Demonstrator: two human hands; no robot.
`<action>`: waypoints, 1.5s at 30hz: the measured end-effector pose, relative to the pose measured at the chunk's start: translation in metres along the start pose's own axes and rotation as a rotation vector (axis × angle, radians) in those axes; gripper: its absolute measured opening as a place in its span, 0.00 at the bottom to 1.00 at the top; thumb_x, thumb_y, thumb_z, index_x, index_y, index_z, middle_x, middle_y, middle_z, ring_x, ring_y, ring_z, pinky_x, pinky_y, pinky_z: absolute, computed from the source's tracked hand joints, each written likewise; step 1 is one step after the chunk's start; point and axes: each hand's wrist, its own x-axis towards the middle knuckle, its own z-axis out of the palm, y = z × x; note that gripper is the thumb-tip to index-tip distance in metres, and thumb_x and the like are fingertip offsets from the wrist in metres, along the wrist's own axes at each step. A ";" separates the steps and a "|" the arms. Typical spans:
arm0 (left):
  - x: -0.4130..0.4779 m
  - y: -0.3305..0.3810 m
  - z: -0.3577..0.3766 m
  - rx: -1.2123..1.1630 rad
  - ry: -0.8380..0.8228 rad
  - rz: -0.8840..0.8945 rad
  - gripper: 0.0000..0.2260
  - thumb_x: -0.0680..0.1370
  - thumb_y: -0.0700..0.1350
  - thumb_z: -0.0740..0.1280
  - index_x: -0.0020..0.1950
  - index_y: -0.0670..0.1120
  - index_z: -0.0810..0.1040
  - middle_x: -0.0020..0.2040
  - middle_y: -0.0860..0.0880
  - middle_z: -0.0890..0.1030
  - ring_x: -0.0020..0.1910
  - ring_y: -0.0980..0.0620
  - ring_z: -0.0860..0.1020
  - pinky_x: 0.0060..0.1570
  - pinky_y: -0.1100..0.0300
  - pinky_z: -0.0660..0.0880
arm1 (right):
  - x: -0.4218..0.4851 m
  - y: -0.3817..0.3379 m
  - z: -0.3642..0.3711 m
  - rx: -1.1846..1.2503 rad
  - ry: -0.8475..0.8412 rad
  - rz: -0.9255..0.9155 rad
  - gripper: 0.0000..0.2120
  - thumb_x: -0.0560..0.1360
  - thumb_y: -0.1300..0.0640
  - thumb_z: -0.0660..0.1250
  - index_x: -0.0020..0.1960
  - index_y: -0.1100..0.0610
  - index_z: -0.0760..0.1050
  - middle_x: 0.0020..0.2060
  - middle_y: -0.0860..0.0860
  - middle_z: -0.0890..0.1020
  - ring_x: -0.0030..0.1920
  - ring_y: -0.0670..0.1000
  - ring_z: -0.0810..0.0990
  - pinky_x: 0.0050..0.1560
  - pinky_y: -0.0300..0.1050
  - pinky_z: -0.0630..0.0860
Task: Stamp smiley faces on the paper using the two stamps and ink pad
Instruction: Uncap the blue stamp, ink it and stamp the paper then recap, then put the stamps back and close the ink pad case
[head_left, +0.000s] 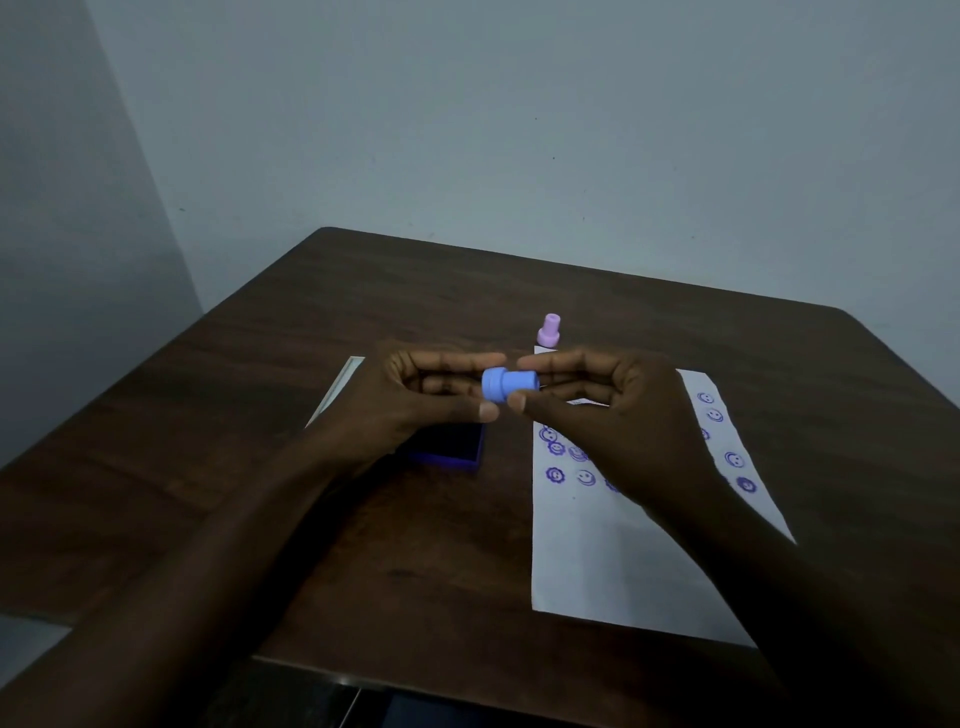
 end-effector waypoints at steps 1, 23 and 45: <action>0.000 -0.001 0.000 0.010 0.010 0.008 0.19 0.64 0.38 0.76 0.54 0.50 0.86 0.53 0.47 0.88 0.55 0.46 0.86 0.56 0.58 0.82 | 0.000 0.001 0.001 0.001 0.001 0.005 0.13 0.68 0.60 0.78 0.50 0.50 0.83 0.40 0.42 0.85 0.42 0.39 0.85 0.41 0.27 0.77; 0.016 -0.011 -0.017 0.421 0.389 0.054 0.15 0.75 0.47 0.74 0.60 0.56 0.82 0.51 0.61 0.82 0.44 0.77 0.77 0.35 0.84 0.68 | 0.085 0.045 -0.060 -0.193 0.109 0.128 0.15 0.71 0.56 0.75 0.57 0.54 0.83 0.43 0.48 0.86 0.44 0.49 0.85 0.57 0.53 0.81; 0.021 -0.017 -0.022 0.510 0.424 0.080 0.09 0.77 0.46 0.72 0.57 0.54 0.83 0.55 0.59 0.82 0.52 0.65 0.78 0.43 0.72 0.67 | 0.136 0.110 -0.058 -0.507 0.030 0.155 0.15 0.71 0.63 0.73 0.58 0.60 0.83 0.50 0.57 0.85 0.29 0.38 0.77 0.28 0.20 0.66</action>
